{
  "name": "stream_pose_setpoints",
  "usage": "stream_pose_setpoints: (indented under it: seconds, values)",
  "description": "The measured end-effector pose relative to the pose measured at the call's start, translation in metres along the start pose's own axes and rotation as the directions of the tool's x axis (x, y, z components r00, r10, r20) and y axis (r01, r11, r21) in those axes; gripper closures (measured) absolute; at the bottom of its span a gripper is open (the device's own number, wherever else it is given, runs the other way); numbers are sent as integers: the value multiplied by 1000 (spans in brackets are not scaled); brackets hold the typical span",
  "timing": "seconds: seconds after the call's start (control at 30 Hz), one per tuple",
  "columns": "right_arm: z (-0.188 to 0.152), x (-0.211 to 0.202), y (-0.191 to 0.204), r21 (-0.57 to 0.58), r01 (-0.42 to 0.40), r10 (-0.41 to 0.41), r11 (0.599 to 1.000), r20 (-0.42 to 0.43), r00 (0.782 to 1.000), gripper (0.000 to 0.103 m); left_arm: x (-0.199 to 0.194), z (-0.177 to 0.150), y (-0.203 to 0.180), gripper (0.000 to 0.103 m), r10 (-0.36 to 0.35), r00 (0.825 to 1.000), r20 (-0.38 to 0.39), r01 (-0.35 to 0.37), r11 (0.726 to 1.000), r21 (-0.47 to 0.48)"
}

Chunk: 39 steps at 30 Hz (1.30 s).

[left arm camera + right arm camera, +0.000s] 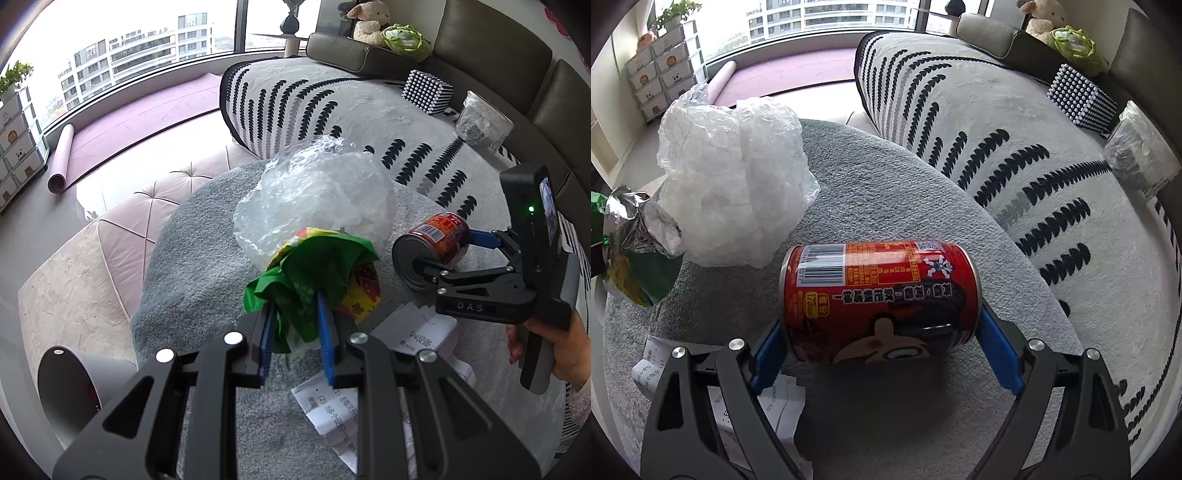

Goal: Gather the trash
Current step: 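Carry the snack bag and red can over the grey bin and open both tools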

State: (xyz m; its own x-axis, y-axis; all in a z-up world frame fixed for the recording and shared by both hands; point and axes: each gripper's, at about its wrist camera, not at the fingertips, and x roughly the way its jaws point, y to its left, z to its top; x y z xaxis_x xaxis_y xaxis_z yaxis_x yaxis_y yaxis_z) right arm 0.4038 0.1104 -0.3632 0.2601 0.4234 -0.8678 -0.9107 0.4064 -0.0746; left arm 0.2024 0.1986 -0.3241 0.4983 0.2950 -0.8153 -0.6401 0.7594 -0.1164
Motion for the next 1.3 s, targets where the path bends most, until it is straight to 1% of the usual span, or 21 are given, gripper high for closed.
stream_pose_setpoints:
  seconds: [0.2,0.43,0.6,0.77,0.9,1.03,1.17,1.3]
  values:
    - [-6,-14,2,25,1,-1,1000,21,1000,16,0,4,5,81,1,1000,16,-1,1000,-10]
    - [-13,-44,8,51,-1,-1,999,44,999,16,0,2,11,81,-9,1000,20,10,1000,-10]
    - [-20,-64,22,36,-13,11,999,38,999,16,-9,-2,16,81,-20,1000,23,20,1000,-15]
    - [-27,-85,49,13,-18,18,1000,34,999,16,-25,-7,30,81,-33,999,31,34,999,-27]
    - [-27,-102,82,3,-45,45,999,28,999,16,-44,-16,53,81,-37,999,38,39,998,-45]
    - [-21,-114,131,-36,-75,77,997,33,997,16,-63,-30,90,81,-20,999,40,23,996,-84]
    - [-7,-118,193,-91,-136,140,987,41,989,16,-83,-48,142,81,25,999,36,-20,991,-134]
    - [8,-117,264,-151,-207,215,967,38,976,16,-102,-72,207,81,96,995,17,-92,980,-175]
